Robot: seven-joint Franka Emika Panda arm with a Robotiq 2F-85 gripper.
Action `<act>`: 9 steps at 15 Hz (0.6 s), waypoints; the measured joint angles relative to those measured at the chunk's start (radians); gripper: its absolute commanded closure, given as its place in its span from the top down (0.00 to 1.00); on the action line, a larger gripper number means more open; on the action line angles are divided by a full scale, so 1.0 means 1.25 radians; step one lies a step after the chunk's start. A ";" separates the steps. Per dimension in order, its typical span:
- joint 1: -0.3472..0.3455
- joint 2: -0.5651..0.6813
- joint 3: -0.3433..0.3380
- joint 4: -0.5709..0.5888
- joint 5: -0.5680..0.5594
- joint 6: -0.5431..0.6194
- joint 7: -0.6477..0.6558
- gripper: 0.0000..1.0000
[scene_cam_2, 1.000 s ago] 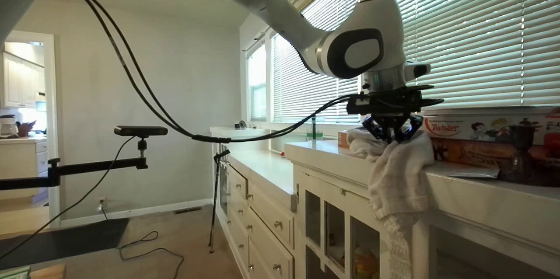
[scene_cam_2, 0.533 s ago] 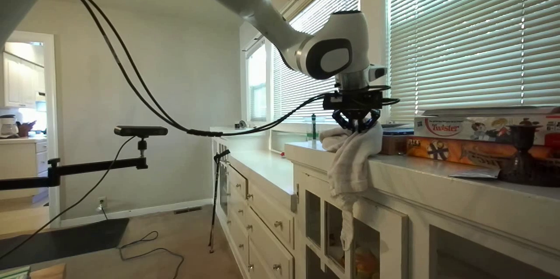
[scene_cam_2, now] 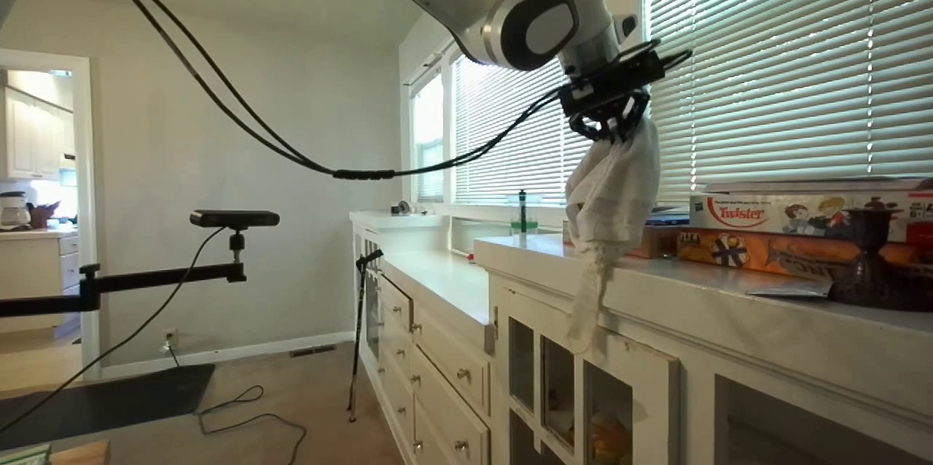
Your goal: Take the cloth off of the cabinet door and white the top of the cabinet with it
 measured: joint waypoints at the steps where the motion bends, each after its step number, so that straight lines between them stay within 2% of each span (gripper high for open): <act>1: 0.000 -0.016 0.002 0.007 0.003 0.013 -0.026 0.03; 5: -0.026 -0.039 0.053 0.050 0.023 0.076 -0.144 0.03; 9: -0.059 -0.016 0.128 0.121 0.083 0.158 -0.261 0.03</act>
